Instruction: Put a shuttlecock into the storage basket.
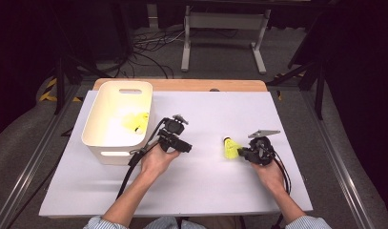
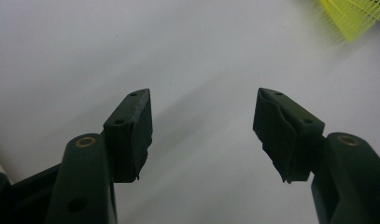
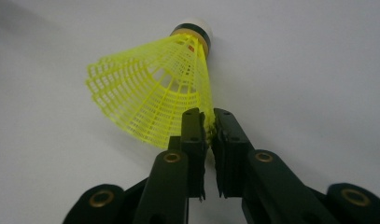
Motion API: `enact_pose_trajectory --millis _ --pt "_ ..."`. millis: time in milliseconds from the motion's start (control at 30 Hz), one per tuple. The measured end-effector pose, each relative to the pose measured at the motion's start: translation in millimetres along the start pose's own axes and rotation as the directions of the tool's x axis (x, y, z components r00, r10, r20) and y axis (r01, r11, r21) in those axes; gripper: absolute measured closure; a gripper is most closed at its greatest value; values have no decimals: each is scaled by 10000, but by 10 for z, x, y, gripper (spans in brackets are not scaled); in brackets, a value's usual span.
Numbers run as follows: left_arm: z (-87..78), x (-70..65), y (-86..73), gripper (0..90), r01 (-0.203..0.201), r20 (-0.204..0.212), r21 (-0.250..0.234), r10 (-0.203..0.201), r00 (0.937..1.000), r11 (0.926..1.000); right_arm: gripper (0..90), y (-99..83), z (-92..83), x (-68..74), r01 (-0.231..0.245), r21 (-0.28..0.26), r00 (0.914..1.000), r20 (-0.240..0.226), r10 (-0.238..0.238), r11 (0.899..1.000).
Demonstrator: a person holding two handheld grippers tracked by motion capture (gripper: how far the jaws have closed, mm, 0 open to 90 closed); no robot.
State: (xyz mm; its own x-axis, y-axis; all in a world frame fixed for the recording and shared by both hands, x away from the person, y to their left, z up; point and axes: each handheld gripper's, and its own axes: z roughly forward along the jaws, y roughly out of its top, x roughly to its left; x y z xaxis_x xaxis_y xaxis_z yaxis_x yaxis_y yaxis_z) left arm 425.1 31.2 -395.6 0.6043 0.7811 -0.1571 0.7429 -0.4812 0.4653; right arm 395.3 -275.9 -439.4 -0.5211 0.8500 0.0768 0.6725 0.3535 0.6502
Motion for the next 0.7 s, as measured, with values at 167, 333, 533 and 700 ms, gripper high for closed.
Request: enact_pose_trajectory --millis 167,333,533,700 --pt "42 -11 -19 383 -38 8 85 38 10000 10000 880 18 -20 -22 -240 -150 9996 -142 238 9996" --pt "57 13 -42 387 21 119 106 -22 9999 9999 893 53 -45 -20 -298 -235 9992 -284 292 9993" --pt "42 58 -50 383 85 153 90 -87 9998 9999 899 181 -85 64 -37 -309 9994 -344 26 9995" --pt "35 63 -55 378 45 132 161 -47 9999 9999 900 278 -63 200 399 -161 9987 -316 -404 9991"
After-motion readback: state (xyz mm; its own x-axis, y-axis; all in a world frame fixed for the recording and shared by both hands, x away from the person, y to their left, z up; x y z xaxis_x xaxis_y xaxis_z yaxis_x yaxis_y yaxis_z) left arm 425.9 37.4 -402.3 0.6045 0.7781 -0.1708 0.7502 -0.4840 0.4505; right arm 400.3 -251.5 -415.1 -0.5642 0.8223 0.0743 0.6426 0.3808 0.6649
